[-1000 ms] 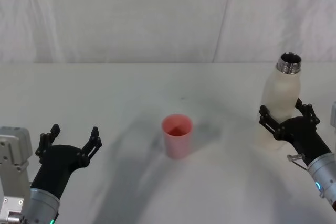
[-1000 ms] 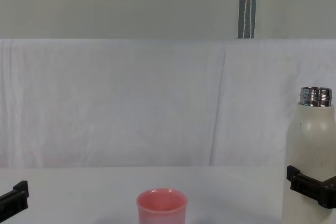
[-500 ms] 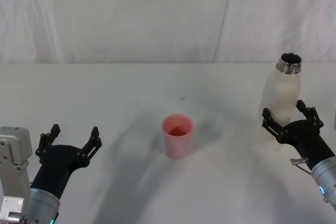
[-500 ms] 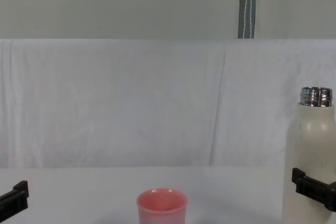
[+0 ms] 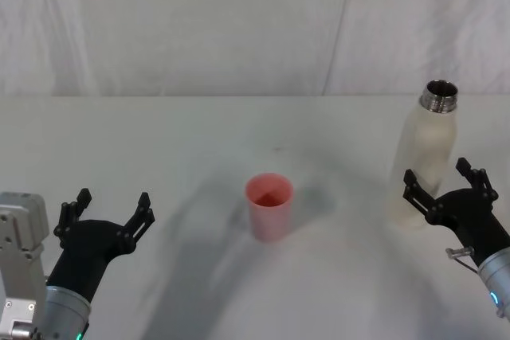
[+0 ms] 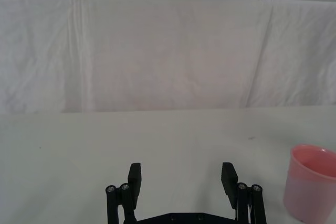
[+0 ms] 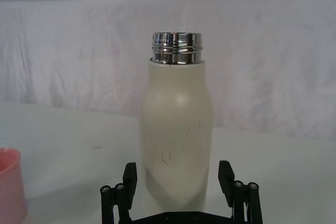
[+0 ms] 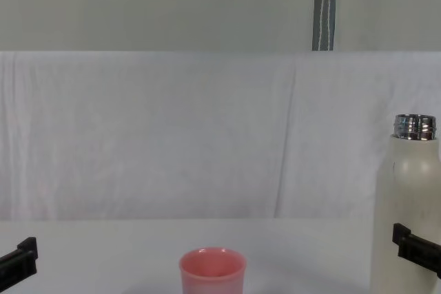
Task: Grasp the thermos with one hand and pour water into the cup lid.
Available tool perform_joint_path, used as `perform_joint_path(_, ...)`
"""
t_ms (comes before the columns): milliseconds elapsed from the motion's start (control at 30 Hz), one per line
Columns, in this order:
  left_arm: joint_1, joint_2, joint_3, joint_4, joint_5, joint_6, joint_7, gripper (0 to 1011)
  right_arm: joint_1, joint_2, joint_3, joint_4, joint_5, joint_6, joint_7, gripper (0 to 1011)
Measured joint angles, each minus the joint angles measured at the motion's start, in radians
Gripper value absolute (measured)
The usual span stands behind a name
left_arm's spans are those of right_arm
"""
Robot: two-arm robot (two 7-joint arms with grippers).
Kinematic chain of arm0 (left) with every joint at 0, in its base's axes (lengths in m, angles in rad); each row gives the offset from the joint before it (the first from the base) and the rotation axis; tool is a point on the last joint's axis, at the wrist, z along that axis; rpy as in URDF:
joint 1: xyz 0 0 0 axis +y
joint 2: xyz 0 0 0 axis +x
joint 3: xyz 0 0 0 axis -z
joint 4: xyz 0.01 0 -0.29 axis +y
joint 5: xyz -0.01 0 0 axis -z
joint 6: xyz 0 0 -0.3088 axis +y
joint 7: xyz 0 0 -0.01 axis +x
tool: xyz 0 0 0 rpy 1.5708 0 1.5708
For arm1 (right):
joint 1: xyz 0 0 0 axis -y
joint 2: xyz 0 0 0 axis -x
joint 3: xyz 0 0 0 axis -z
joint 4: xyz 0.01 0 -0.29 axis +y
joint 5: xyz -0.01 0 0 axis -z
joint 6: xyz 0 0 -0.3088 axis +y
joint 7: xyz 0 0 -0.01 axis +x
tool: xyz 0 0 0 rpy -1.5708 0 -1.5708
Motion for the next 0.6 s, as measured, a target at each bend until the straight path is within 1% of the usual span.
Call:
perform_joint_path(233, 0.000, 0.000, 0.000, 0.000, 0.000, 0.000, 0.000, 1001, -0.032, 0.002, 0.007, -0.031, -0.003, 0.000, -0.006, 1001)
perform_joint_path(433, 0.000, 0.000, 0.000, 0.000, 0.000, 0.000, 0.000, 1001, -0.059, -0.001, 0.008, -0.057, -0.004, -0.010, -0.008, 1001)
perform_joint_path(600, 0.000, 0.000, 0.000, 0.000, 0.000, 0.000, 0.000, 1001, -0.093, -0.007, -0.001, -0.086, -0.020, -0.028, -0.014, 1001)
